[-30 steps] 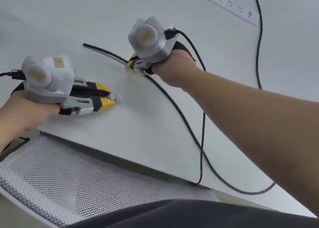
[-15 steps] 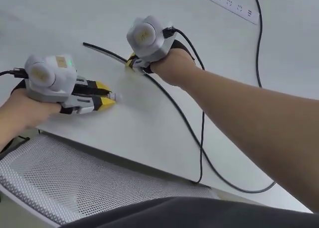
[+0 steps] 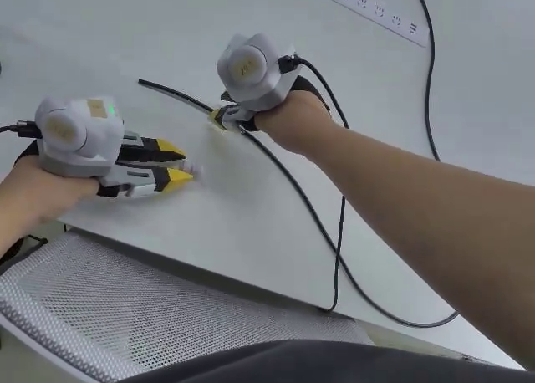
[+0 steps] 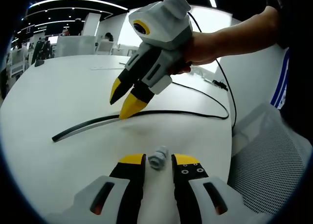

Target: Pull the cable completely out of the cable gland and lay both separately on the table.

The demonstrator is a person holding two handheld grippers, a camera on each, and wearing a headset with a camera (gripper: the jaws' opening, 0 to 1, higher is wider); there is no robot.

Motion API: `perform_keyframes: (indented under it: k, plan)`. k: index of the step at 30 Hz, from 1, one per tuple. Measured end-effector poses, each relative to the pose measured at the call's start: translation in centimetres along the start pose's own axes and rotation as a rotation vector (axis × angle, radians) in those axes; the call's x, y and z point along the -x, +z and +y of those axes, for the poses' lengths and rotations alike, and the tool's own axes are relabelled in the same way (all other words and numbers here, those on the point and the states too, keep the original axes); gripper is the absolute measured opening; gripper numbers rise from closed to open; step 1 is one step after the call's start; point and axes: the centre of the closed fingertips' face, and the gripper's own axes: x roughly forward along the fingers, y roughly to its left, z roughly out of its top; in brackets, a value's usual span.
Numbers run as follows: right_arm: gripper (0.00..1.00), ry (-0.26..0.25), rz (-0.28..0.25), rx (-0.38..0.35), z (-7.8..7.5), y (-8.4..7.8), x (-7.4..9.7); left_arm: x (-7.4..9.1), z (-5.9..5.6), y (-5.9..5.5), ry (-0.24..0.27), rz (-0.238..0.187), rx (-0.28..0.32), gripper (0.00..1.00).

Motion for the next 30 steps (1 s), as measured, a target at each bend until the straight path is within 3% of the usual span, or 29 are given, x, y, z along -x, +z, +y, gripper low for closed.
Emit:
perform_keyframes:
  k: [2, 6, 13, 25, 30]
  plan:
    - [0.27, 0.004, -0.039, -0.032, 0.3, 0.5, 0.9, 0.2, -0.2, 0.3, -0.002, -0.006, 0.0, 0.24]
    - [0.34, 0.002, -0.068, -0.031, 0.6, 0.7, 2.6, 0.4, -0.5, 1.2, -0.002, -0.023, 0.011, 0.29]
    - [0.38, 0.009, -0.123, -0.052, 1.8, 0.5, 5.8, 1.0, -1.4, 2.3, -0.002, -0.039, 0.024, 0.33]
    - [0.49, -0.059, -0.231, -0.122, 3.3, -0.9, 11.7, 2.7, -3.2, 3.8, 0.001, -0.032, 0.005, 0.39]
    - [0.54, -0.095, -0.31, -0.202, 4.3, -2.0, 14.7, 3.7, -4.4, 4.6, -0.001, -0.026, -0.008, 0.44]
